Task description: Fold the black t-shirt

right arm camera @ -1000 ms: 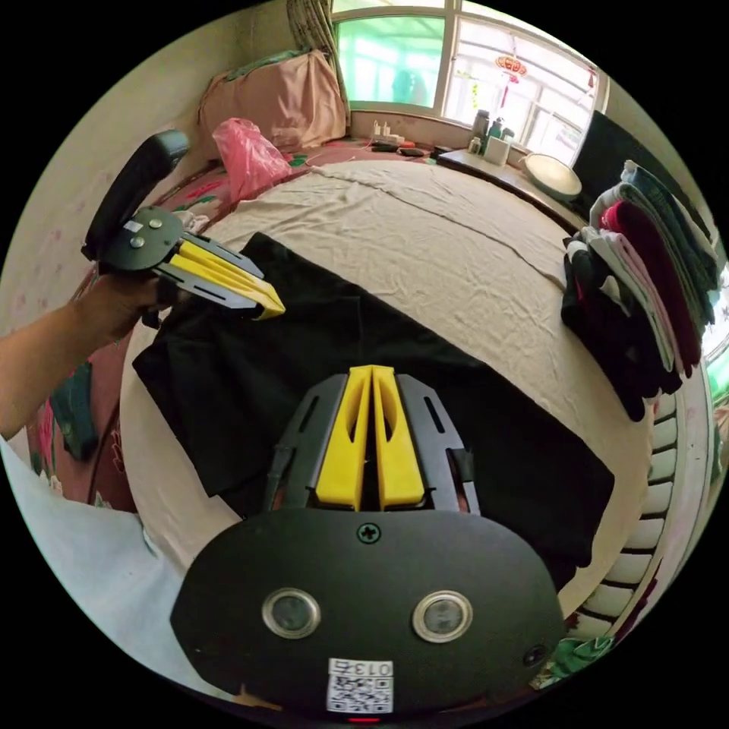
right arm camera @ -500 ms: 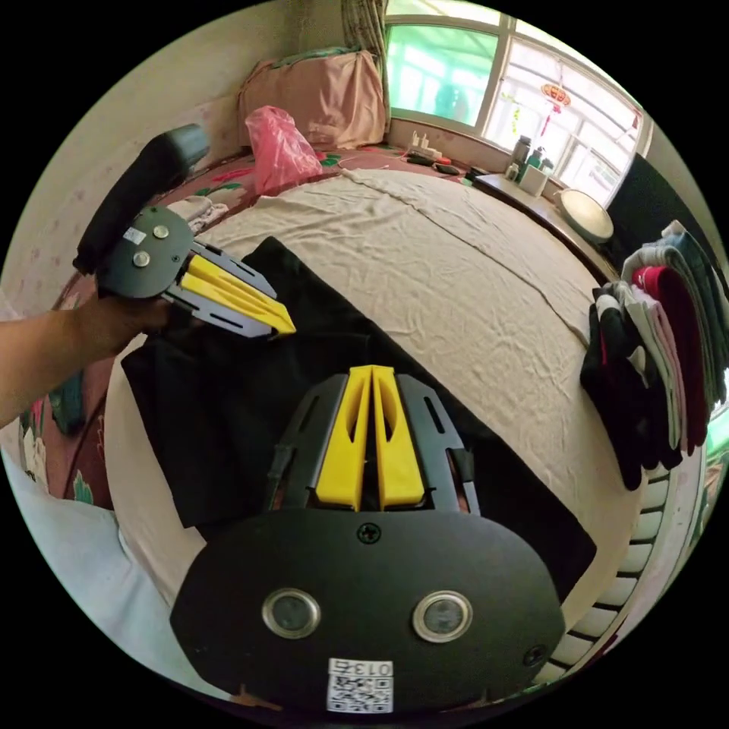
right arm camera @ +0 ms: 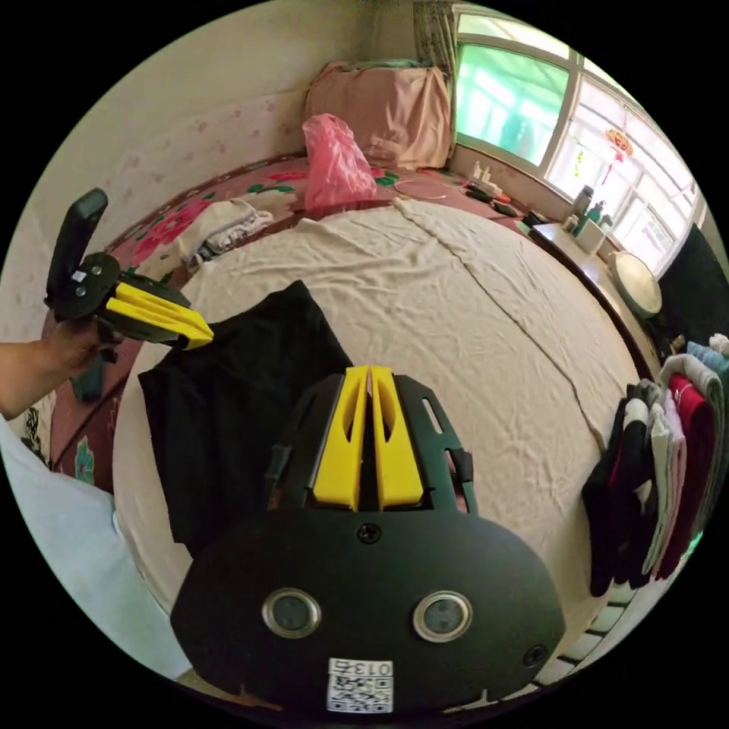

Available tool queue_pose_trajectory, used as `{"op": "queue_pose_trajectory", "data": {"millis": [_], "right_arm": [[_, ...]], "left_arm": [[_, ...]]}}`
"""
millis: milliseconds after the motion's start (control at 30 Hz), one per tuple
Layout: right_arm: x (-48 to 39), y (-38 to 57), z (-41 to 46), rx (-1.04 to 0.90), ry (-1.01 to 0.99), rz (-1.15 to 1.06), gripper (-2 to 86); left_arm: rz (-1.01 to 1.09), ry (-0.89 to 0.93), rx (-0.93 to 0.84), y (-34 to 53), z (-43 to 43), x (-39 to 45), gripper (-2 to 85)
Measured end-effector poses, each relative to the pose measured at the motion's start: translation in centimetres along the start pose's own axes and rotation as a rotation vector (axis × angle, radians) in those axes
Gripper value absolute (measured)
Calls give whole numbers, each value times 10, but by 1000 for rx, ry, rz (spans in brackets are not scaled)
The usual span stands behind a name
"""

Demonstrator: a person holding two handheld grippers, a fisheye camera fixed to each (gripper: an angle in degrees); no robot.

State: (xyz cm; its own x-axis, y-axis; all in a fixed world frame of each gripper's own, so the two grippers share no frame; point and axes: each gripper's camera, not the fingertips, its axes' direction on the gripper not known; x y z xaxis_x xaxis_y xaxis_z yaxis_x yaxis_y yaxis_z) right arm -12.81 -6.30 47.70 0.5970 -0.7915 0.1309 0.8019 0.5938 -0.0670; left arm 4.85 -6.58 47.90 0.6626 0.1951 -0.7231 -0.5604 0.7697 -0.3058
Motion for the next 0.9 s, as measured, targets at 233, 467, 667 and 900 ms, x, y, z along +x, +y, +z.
{"op": "queue_pose_trajectory", "data": {"millis": [233, 467, 667, 900], "right_arm": [[-2, -81, 33, -70, -240, -199, 82], [-2, -135, 72, -226, -384, -287, 94], [-5, -145, 85, -312, -358, -343, 96], [-11, -137, 75, -317, -306, -389, 76]], "left_arm": [[-280, 114, -65, 96, -2, -46, 101], [-317, 152, -93, 108, 30, -38, 112], [-337, 152, -98, 109, 43, -33, 112], [-388, 87, -95, 109, 59, -18, 92]]}}
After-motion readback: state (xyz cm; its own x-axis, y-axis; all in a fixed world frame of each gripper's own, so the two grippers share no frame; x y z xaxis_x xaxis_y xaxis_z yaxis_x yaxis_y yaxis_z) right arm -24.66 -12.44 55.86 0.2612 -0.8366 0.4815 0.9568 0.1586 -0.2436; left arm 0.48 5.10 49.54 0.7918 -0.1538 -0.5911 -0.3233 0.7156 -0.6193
